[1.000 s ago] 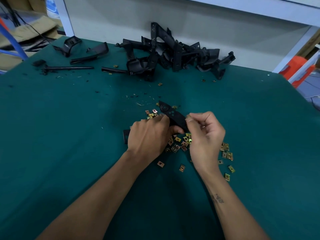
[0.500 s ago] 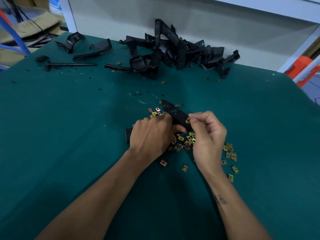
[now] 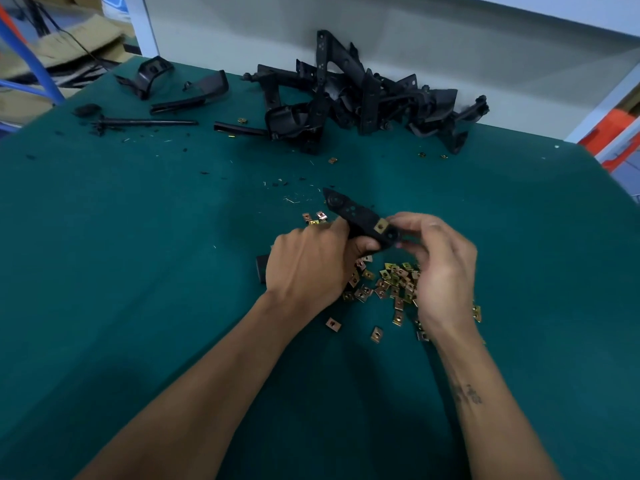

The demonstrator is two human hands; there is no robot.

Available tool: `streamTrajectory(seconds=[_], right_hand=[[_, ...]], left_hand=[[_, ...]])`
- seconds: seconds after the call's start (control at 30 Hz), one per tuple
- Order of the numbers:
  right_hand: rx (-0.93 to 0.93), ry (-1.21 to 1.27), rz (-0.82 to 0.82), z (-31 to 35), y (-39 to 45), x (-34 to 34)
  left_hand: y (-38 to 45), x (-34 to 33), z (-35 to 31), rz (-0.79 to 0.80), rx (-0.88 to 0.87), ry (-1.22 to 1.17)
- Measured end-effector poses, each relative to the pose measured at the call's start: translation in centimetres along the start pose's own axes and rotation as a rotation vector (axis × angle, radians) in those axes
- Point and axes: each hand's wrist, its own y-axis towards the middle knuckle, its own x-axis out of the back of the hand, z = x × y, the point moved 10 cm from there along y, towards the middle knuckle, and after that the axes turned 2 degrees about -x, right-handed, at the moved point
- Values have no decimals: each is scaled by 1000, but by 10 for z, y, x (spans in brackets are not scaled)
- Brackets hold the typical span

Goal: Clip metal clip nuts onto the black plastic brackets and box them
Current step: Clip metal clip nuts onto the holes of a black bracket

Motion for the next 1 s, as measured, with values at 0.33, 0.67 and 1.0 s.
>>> streamTrajectory(seconds=[0.33, 0.67, 1.0], right_hand=[[2, -841, 218, -22, 4, -2], [-83, -927, 217, -17, 3, 1], [-43, -1028, 310, -16, -2, -7]], left_hand=[[0, -3, 7, -16, 56, -26], [-1, -8, 9, 8, 65, -12], [-2, -7, 7, -6, 51, -39]])
